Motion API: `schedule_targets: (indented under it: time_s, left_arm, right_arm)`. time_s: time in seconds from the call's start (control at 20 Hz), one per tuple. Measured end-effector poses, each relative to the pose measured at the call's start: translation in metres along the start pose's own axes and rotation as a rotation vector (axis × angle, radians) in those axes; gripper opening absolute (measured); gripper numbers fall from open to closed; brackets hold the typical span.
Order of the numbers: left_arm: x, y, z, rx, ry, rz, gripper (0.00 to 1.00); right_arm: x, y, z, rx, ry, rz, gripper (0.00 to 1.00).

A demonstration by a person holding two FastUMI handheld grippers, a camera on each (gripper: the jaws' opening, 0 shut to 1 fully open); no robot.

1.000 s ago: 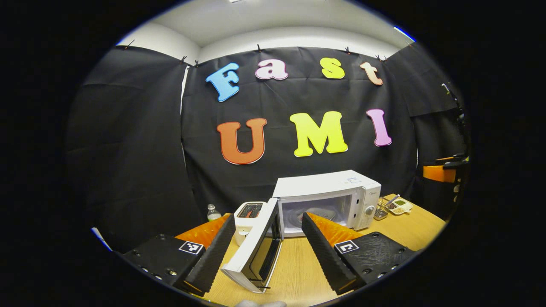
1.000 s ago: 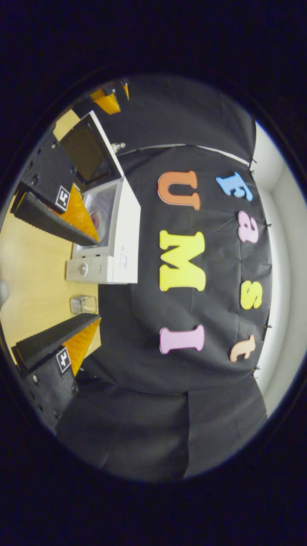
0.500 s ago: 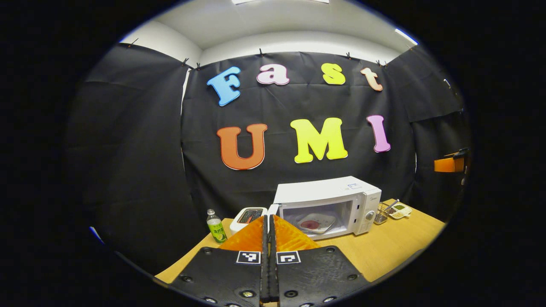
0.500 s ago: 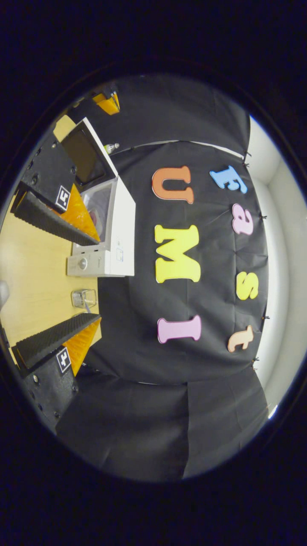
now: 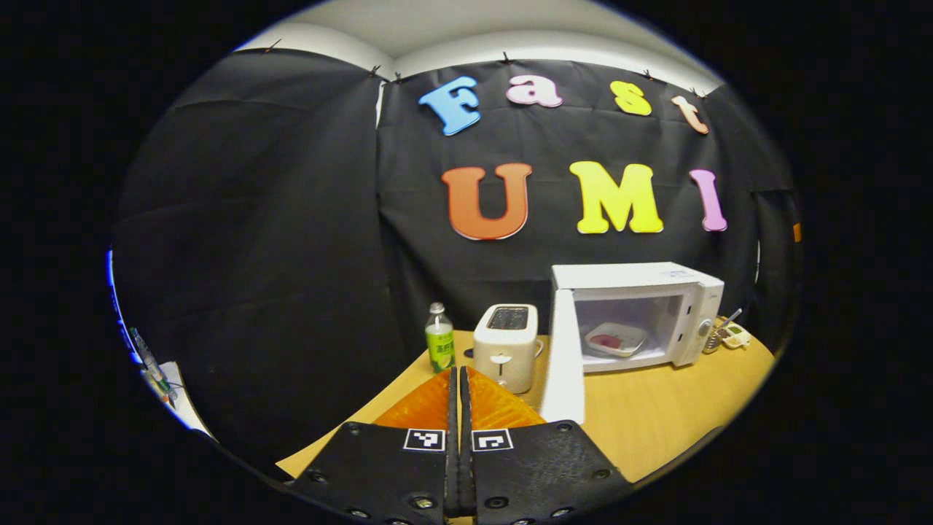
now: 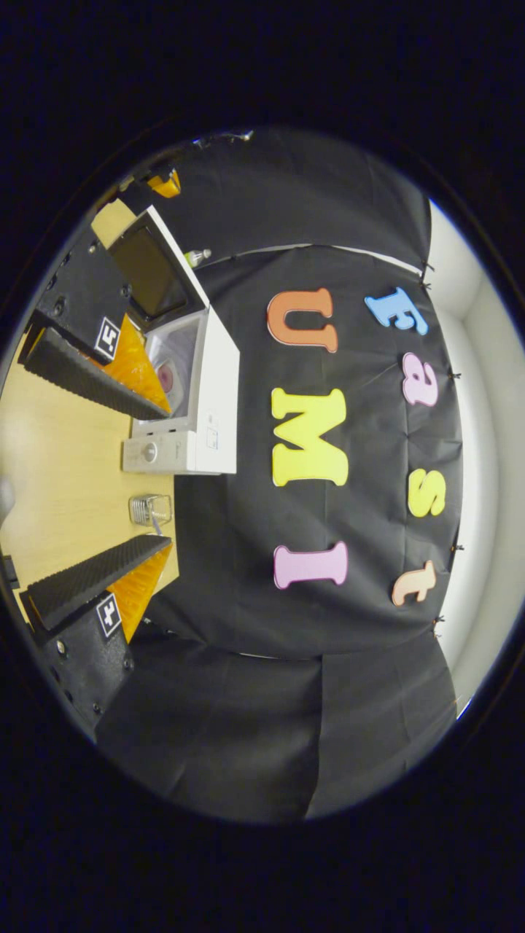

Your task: Open the microwave oven with the left hand, put the food in, and close the microwave oven.

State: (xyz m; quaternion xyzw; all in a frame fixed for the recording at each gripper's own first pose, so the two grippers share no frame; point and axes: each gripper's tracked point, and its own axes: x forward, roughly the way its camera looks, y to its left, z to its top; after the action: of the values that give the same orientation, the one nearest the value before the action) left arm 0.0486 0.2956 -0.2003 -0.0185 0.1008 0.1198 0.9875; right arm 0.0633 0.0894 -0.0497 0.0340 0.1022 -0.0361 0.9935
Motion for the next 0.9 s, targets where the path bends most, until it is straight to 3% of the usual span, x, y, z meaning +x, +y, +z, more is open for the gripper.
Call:
schedule_targets:
  time_s: [0.05, 0.1, 0.15, 0.2, 0.25, 0.3, 0.35, 0.4, 0.45, 0.5, 0.6, 0.65, 0.7, 0.75, 0.9]
  left_arm:
    - [0.002, 0.006, -0.013, -0.015, 0.024, 0.001, 0.0]
    - [0.005, 0.009, -0.024, -0.026, 0.034, 0.003, 0.0]
    - [0.007, 0.01, -0.034, -0.032, 0.046, -0.004, 0.0]
    - [0.009, 0.009, -0.043, -0.035, 0.062, -0.006, 0.0]
    - [0.012, 0.005, -0.051, -0.044, 0.073, -0.022, 0.0]
    - [0.014, 0.001, -0.055, -0.043, 0.074, -0.028, 0.0]
    - [0.018, -0.004, -0.06, -0.041, 0.091, -0.038, 0.0]
    - [0.021, -0.009, -0.063, -0.029, 0.095, -0.044, 0.0]
    - [0.023, -0.015, -0.063, -0.023, 0.092, -0.061, 0.0]
    - [0.023, -0.022, -0.06, -0.016, 0.087, -0.077, 0.0]
    - [0.023, -0.027, -0.056, 0.014, 0.082, -0.085, 0.0]
    - [0.024, -0.029, -0.056, 0.005, 0.083, -0.094, 0.0]
    - [0.022, -0.032, -0.055, -0.014, 0.089, -0.101, 0.0]
    - [0.019, -0.037, -0.055, -0.012, 0.085, -0.106, 0.0]
    - [0.013, -0.059, -0.052, 0.012, 0.074, -0.133, 0.0]
  right_arm:
    - [-0.003, -0.004, 0.001, -0.001, 0.002, -0.009, 1.0]
    - [-0.003, -0.007, 0.001, -0.001, 0.006, -0.018, 1.0]
    - [-0.005, -0.009, 0.001, 0.001, 0.014, -0.025, 0.92]
    - [-0.007, -0.01, 0.001, 0.006, 0.019, -0.029, 0.92]
    - [-0.009, -0.01, 0.0, 0.01, 0.025, -0.032, 1.0]
    - [-0.01, -0.009, -0.002, 0.009, 0.031, -0.033, 0.92]
    - [-0.012, -0.007, -0.003, 0.009, 0.04, -0.029, 0.92]
    - [-0.012, -0.007, -0.004, 0.005, 0.046, -0.024, 0.92]
    - [-0.014, -0.007, -0.006, 0.005, 0.054, -0.023, 1.0]
    - [-0.015, -0.007, -0.004, 0.012, 0.051, -0.022, 0.92]
    - [-0.016, -0.007, -0.001, 0.02, 0.041, -0.023, 0.92]
    - [-0.017, -0.006, -0.002, 0.021, 0.04, -0.019, 1.0]
    - [-0.016, -0.006, -0.002, 0.02, 0.042, -0.019, 1.0]
    - [-0.016, -0.007, -0.003, 0.018, 0.045, -0.018, 0.92]
    - [-0.016, -0.011, 0.0, 0.011, 0.042, -0.018, 0.92]
